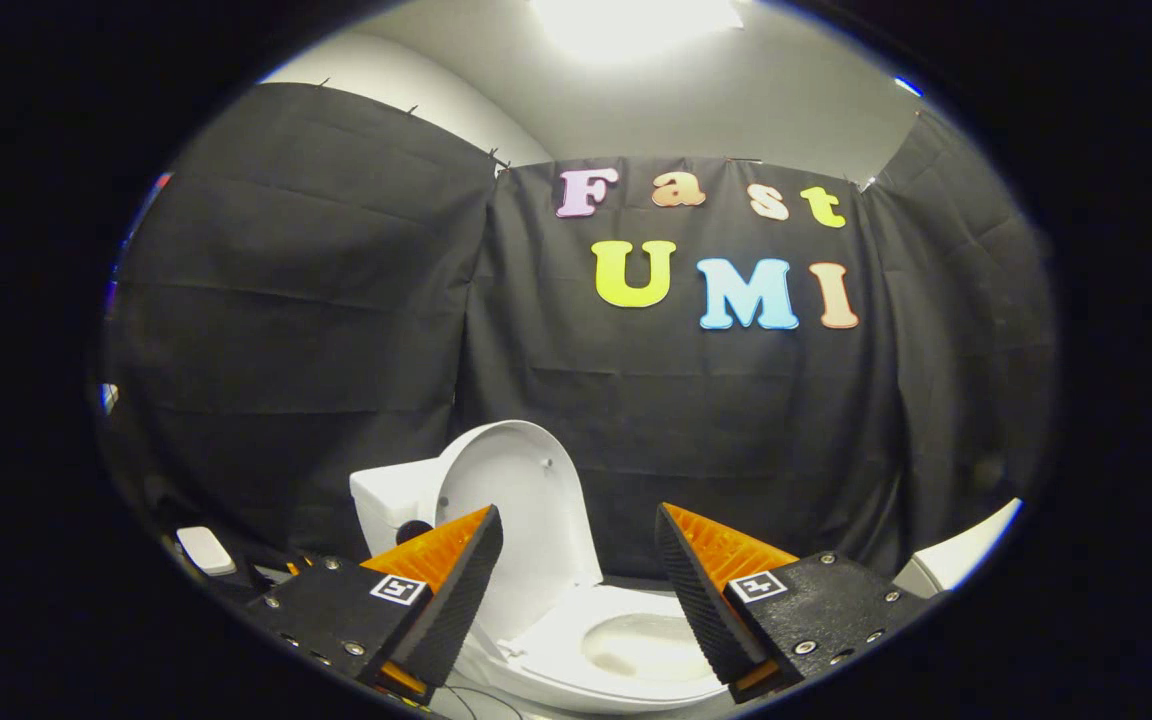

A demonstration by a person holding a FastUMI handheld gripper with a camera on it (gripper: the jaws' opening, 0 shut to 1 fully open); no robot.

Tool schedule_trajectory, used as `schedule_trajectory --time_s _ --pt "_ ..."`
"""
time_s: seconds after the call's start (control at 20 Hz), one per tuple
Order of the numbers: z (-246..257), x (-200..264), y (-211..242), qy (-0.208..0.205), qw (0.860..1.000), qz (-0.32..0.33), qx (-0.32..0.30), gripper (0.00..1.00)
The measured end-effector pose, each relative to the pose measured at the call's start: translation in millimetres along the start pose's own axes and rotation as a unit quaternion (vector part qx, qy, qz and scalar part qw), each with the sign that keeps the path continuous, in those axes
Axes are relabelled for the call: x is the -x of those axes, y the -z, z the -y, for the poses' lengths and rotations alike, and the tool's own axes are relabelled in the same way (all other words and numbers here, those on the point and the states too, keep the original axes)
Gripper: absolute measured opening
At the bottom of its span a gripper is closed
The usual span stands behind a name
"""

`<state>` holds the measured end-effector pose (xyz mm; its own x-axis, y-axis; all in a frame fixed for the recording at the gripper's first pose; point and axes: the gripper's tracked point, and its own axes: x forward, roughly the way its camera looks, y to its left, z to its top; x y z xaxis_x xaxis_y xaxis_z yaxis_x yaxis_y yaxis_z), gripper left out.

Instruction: Open the toilet lid.

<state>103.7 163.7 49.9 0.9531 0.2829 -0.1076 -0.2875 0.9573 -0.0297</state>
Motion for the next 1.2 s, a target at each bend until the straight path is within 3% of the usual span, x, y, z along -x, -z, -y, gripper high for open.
schedule_trajectory --time_s 0.55,0.9,1.2 --pt "59 70 11 0.060 0.997 0.012 -0.037 0.94" --pt "99 113 45 0.104 0.994 -0.001 -0.045 0.94" --pt "104 127 64 0.108 0.993 -0.012 -0.042 0.95"
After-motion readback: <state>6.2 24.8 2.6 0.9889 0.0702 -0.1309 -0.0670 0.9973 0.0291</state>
